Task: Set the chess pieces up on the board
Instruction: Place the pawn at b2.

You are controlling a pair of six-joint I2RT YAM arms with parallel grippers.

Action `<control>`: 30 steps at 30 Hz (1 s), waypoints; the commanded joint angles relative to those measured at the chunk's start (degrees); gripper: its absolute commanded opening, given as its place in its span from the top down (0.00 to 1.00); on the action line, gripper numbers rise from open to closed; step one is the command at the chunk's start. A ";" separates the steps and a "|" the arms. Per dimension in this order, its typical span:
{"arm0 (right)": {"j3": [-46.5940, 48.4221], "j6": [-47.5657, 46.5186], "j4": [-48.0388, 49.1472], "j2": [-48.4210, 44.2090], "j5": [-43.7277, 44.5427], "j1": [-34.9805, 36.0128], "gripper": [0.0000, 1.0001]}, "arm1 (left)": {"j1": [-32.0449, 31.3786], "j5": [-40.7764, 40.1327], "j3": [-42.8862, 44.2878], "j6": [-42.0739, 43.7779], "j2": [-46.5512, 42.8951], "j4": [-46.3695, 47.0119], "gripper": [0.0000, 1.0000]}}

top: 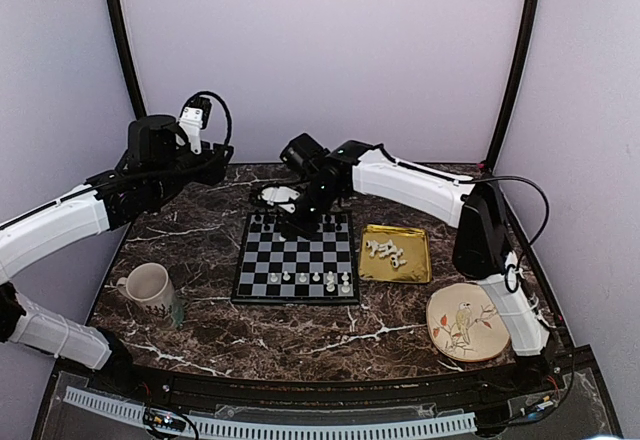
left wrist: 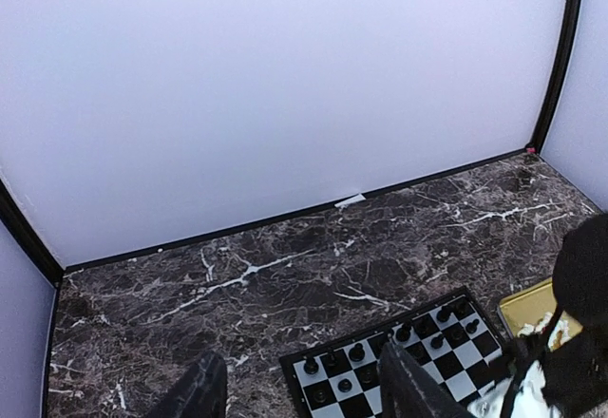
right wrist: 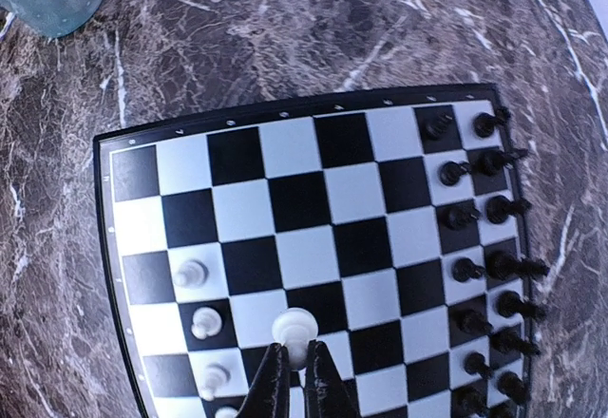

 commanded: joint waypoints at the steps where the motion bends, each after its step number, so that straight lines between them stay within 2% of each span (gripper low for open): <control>1: 4.45 -0.36 -0.18 3.47 1.37 3.25 0.95 | 0.88 -2.08 -1.26 0.38 -2.71 2.48 0.43; 8: 5.10 0.40 2.95 6.80 -0.21 5.90 0.94 | 1.06 -1.31 -1.32 1.55 -3.21 2.70 0.43; 30: 7.45 2.12 3.44 12.32 -2.41 7.74 0.91 | 1.07 0.22 -1.36 1.50 -2.60 2.53 0.43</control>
